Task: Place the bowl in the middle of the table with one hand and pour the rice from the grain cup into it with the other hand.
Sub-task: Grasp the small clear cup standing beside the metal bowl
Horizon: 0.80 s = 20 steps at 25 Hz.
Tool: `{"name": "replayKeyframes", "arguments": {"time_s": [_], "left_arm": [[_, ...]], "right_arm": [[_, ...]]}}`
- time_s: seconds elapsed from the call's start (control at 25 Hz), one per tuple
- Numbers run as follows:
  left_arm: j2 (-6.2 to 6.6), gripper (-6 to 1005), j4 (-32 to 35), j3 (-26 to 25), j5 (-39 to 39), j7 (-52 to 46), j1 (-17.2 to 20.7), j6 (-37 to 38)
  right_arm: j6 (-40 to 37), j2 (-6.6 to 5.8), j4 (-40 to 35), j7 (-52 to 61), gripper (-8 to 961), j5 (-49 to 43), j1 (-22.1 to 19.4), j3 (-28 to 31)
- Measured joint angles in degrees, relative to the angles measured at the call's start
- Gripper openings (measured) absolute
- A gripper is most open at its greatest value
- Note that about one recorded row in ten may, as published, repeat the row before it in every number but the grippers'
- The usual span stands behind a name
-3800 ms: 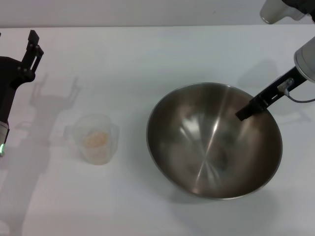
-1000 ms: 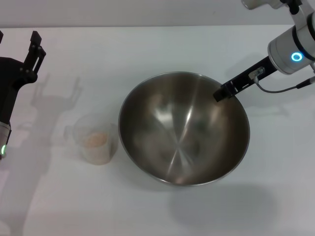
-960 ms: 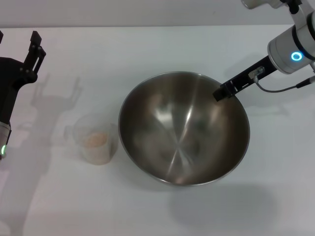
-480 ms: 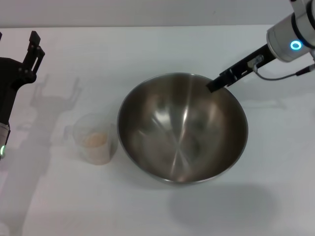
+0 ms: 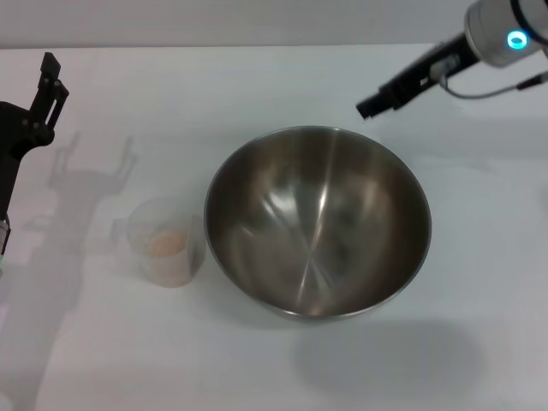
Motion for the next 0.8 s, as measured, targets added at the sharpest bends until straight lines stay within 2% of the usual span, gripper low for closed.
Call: {"name": "replayKeyframes", "arguments": {"time_s": [0.2, 0.36, 0.44, 0.48, 0.52, 0.56, 0.72, 0.8], "left_arm": [[0.0, 710, 0.0, 0.0, -0.18, 0.0, 0.44, 0.75], [0.02, 709, 0.0, 0.0, -0.39, 0.0, 0.77, 0.99], [0.04, 708, 0.01, 0.0, -0.4, 0.0, 0.84, 1.04], [0.05, 707, 0.03, 0.0, -0.4, 0.0, 0.87, 1.05], [0.05, 707, 0.05, 0.0, -0.42, 0.0, 0.89, 1.06], [0.06, 706, 0.05, 0.0, -0.42, 0.0, 0.89, 1.05], [0.08, 704, 0.08, -0.13, -0.44, 0.0, 0.85, 1.06], [0.06, 704, 0.09, -0.36, -0.45, 0.0, 0.84, 1.06]], "right_arm": [[-3.48, 0.14, -3.72, -0.6, 448, 0.73, 0.19, -0.32], [-11.6, 0.25, -7.11, -1.42, 448, 2.93, -2.41, -4.07], [-18.17, 0.29, -9.34, -2.09, 448, 4.15, -5.23, -8.09], [-25.81, 0.33, -10.95, -2.92, 448, 4.75, -8.08, -12.56], [-25.81, 0.33, -10.95, -2.92, 447, 4.75, -8.08, -12.56], [-30.12, 0.36, -11.61, -3.17, 447, 4.86, -9.65, -15.25], [-49.15, 0.39, -13.28, -3.85, 447, 4.7, -15.99, -25.87], [-61.62, 0.38, -13.42, -4.62, 447, 4.42, -19.72, -31.37]]}}
